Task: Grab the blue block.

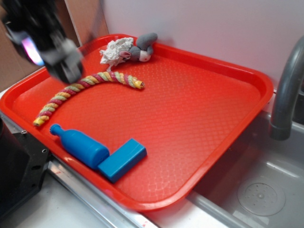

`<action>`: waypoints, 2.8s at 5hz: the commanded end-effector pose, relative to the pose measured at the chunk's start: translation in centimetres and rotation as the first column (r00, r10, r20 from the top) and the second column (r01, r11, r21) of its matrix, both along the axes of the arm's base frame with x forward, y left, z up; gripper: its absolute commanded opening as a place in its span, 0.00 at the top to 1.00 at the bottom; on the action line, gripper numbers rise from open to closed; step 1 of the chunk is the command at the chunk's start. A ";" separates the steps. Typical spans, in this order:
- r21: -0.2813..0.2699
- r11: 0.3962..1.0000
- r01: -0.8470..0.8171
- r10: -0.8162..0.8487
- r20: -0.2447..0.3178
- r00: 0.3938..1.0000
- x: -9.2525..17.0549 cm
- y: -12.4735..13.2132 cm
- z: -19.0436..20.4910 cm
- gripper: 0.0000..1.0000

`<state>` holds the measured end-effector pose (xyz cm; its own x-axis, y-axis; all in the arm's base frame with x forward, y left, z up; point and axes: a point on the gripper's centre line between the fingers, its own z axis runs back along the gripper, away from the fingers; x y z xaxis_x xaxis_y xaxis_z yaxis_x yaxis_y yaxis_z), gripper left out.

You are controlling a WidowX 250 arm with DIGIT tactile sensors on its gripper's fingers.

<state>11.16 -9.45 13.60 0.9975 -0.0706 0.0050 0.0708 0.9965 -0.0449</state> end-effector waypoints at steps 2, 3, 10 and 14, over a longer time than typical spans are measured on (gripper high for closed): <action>0.021 0.998 0.056 -0.056 0.025 0.998 2.7 -3.6 -9.0 0.00; 0.012 0.997 0.075 -0.075 0.013 0.997 3.7 -4.2 -10.6 0.00; -0.017 0.995 -0.103 0.104 0.150 0.983 5.9 4.5 1.0 1.00; -0.039 0.992 -0.121 0.126 0.197 0.972 8.2 10.1 8.2 1.00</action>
<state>19.65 0.54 20.84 0.9850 0.0508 0.1649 -0.0398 0.9968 -0.0690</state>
